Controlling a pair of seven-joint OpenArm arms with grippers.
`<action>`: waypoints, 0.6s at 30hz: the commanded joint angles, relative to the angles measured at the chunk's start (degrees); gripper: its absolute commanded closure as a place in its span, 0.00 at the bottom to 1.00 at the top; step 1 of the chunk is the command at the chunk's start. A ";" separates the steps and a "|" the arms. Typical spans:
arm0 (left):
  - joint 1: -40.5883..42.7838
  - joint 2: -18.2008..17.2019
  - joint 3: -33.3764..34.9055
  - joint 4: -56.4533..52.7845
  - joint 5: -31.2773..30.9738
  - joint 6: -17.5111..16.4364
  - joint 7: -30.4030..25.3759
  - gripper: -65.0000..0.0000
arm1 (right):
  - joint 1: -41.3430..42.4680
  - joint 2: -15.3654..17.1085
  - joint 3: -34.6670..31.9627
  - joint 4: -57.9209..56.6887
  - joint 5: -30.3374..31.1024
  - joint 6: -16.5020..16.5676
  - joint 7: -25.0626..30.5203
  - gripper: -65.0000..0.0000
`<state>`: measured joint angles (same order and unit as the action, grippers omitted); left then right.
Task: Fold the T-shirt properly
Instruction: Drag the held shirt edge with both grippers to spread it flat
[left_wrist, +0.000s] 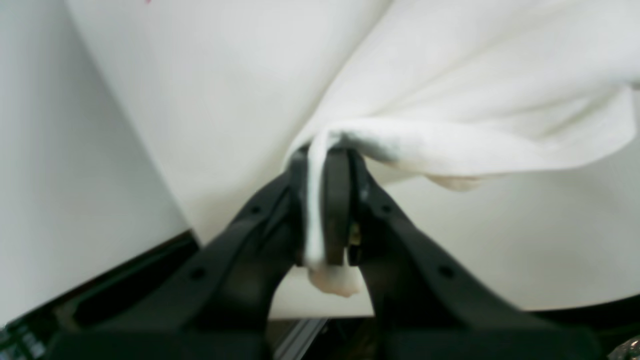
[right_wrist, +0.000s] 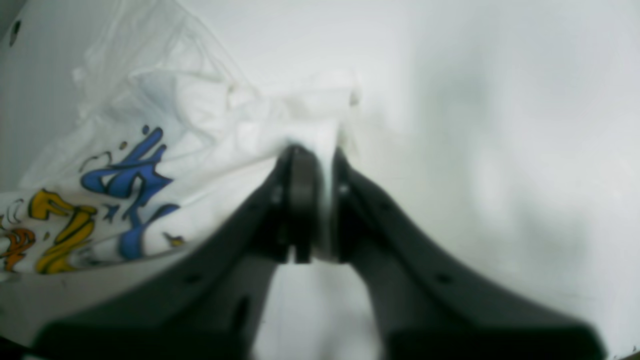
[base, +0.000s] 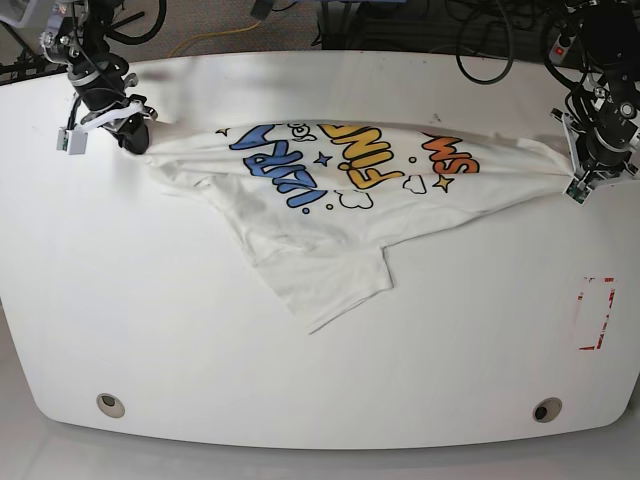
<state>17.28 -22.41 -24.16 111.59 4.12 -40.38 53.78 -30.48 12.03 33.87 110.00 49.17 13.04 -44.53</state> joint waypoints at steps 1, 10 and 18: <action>-0.35 -0.93 -0.50 0.81 0.58 0.38 -0.28 1.00 | -0.25 0.76 0.37 1.52 0.55 0.28 -0.35 0.71; -0.71 -0.93 -0.67 0.81 0.67 0.38 -0.28 1.00 | -0.16 1.11 0.64 3.72 0.55 0.28 -0.96 0.24; -0.79 -0.93 -0.41 0.81 0.67 0.38 -0.28 1.00 | 8.11 2.43 -1.21 2.31 0.37 0.37 -1.49 0.24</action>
<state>16.95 -22.28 -24.21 111.59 4.49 -40.38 53.98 -24.01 13.34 33.50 112.22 48.40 12.93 -46.96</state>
